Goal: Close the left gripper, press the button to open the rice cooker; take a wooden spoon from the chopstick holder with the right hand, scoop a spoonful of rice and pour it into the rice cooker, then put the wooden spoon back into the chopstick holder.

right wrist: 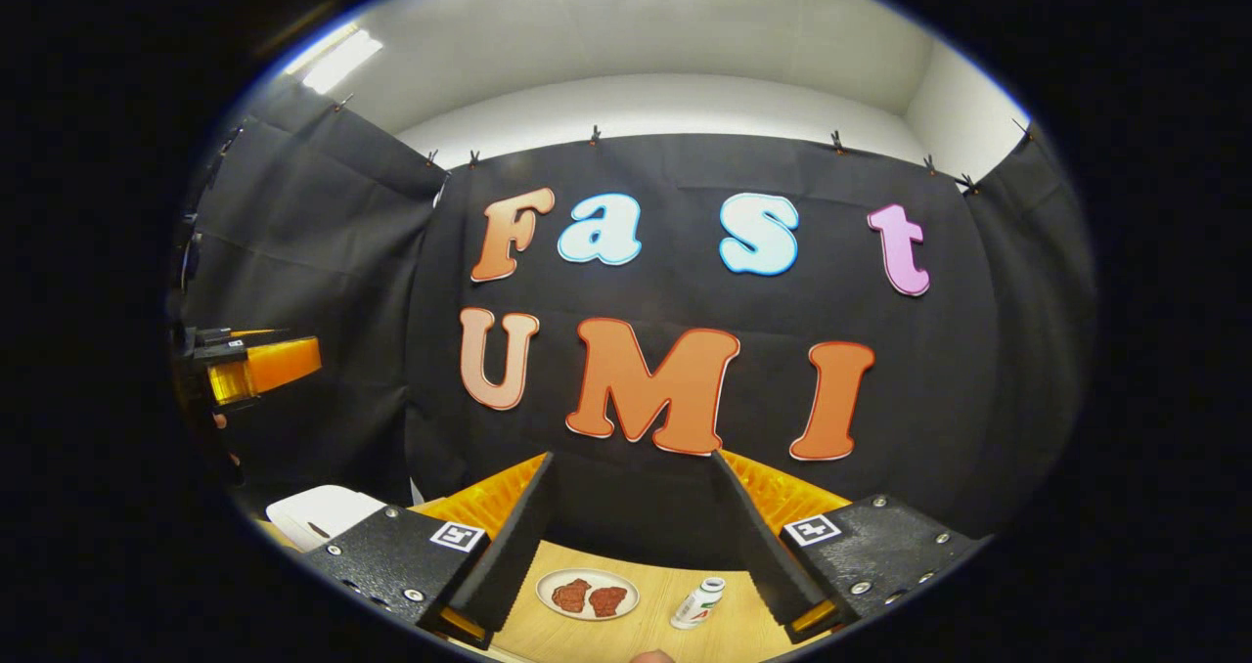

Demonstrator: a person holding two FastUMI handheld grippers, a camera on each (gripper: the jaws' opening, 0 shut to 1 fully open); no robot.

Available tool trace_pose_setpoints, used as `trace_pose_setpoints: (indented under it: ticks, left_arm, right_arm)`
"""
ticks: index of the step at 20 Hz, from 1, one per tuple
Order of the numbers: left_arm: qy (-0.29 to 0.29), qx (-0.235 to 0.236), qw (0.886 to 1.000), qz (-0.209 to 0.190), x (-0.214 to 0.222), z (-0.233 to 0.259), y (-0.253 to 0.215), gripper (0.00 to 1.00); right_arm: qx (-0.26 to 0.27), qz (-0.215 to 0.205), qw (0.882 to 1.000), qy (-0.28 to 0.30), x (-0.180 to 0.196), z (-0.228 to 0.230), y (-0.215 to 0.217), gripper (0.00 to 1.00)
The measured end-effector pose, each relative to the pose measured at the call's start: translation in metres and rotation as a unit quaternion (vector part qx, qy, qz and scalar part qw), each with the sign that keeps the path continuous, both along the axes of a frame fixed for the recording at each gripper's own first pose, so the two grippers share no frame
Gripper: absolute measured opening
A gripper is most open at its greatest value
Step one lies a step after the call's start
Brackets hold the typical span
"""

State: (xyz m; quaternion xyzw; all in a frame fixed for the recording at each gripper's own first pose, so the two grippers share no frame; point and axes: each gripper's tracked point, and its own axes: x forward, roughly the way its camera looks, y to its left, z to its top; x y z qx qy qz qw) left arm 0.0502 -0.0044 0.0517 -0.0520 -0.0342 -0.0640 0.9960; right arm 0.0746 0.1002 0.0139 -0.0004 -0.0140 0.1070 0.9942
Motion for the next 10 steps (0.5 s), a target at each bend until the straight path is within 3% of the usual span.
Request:
trace_pose_setpoints:
  ticks: [5, 7, 10]
  left_arm:
    - [0.026, -0.018, 1.0, 0.001, 0.002, -0.004, 0.005, 0.99]
    - [0.037, -0.005, 0.999, 0.005, 0.003, -0.01, 0.007, 0.96]
    - [0.033, 0.012, 0.999, -0.001, 0.002, -0.01, -0.002, 0.99]
  right_arm:
    - [-0.011, 0.009, 1.0, 0.008, -0.01, -0.007, 0.014, 1.0]
    - [-0.002, 0.01, 1.0, 0.019, -0.015, -0.012, 0.016, 0.99]
    - [0.011, 0.009, 0.999, 0.039, -0.019, -0.027, 0.014, 0.96]
